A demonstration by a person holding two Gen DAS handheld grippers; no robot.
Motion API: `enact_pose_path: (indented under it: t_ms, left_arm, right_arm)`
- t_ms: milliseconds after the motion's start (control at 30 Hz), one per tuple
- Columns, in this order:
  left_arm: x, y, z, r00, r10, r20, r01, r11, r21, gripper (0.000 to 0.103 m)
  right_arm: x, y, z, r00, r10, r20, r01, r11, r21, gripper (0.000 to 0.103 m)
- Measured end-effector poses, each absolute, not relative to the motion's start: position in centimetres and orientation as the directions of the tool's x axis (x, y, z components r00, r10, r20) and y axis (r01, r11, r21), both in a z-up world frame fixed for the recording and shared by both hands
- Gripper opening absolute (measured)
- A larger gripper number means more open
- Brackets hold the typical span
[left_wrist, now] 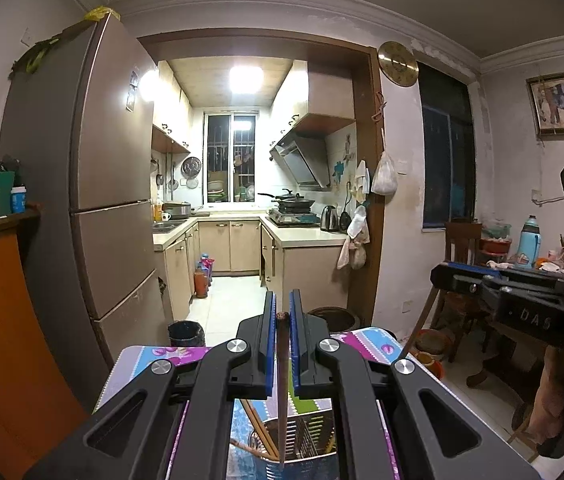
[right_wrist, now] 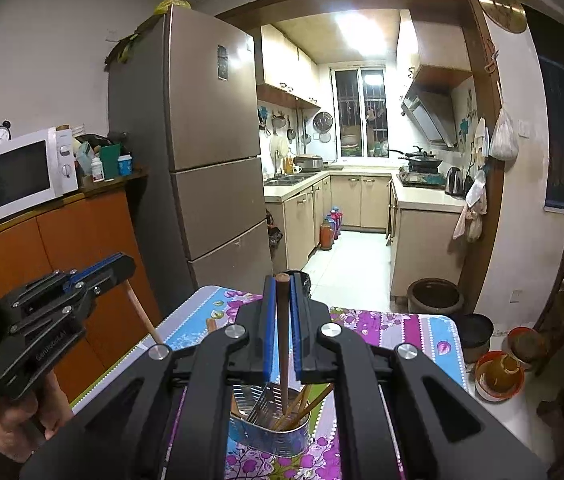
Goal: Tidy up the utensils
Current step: 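Lower the chopsticks into the holder and open both tools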
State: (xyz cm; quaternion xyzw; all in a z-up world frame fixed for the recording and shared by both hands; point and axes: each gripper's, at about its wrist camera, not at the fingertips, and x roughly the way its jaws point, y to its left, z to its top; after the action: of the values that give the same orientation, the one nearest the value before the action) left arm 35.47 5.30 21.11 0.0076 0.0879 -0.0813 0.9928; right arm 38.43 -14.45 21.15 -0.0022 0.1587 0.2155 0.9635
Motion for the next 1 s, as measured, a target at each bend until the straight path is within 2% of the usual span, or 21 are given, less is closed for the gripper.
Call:
enact_pose_path:
  t_ms: [467,1000]
  left_arm:
    - [38.6,5.3,19.6,0.965,-0.174,-0.196,0.178,0.984,0.006,0.008]
    - [37.4,5.6,23.8,0.976,-0.184,-0.112,0.184,0.983,-0.015,0.008]
  right_arm:
    - [41.1,-13.7,19.2,0.844,0.42,-0.333,-0.425,0.903,0.061,0.005]
    - [40.8,-13.8,20.8,0.852,0.426,-0.305,-0.431,0.901,0.053,0.005]
